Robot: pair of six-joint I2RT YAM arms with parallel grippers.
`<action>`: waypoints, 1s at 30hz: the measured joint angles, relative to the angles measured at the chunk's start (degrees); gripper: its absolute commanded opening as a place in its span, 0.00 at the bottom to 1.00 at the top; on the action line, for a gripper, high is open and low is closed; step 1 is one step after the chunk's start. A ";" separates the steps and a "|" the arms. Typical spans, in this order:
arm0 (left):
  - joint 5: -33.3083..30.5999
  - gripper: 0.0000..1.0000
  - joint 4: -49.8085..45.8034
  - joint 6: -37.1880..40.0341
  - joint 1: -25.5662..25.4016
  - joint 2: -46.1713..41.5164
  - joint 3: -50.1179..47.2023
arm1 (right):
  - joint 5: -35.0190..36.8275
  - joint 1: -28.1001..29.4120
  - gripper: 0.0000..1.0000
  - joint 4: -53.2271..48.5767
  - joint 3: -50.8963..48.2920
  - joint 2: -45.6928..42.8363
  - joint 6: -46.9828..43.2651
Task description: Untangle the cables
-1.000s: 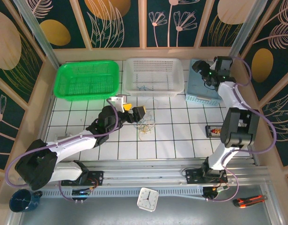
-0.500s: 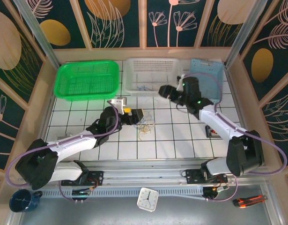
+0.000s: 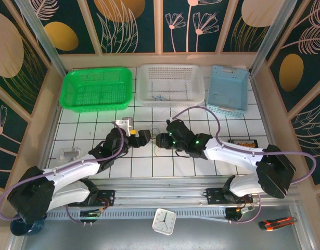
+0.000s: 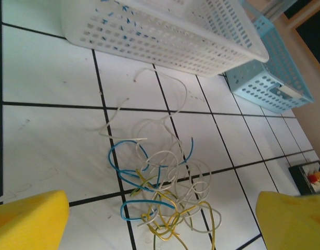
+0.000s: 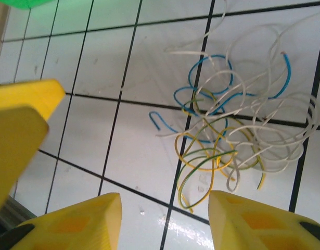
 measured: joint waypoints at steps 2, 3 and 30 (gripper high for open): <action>-1.20 0.93 -0.42 -0.31 0.04 -0.92 -0.28 | 1.40 1.22 0.43 -0.22 0.00 0.42 1.05; -1.90 0.94 -0.52 -0.52 0.07 -1.44 -0.61 | 1.77 1.62 0.43 -0.24 0.00 0.87 1.36; -7.41 0.96 -2.08 -2.43 1.18 -7.17 -3.67 | 4.37 2.32 0.19 0.72 5.01 14.69 2.12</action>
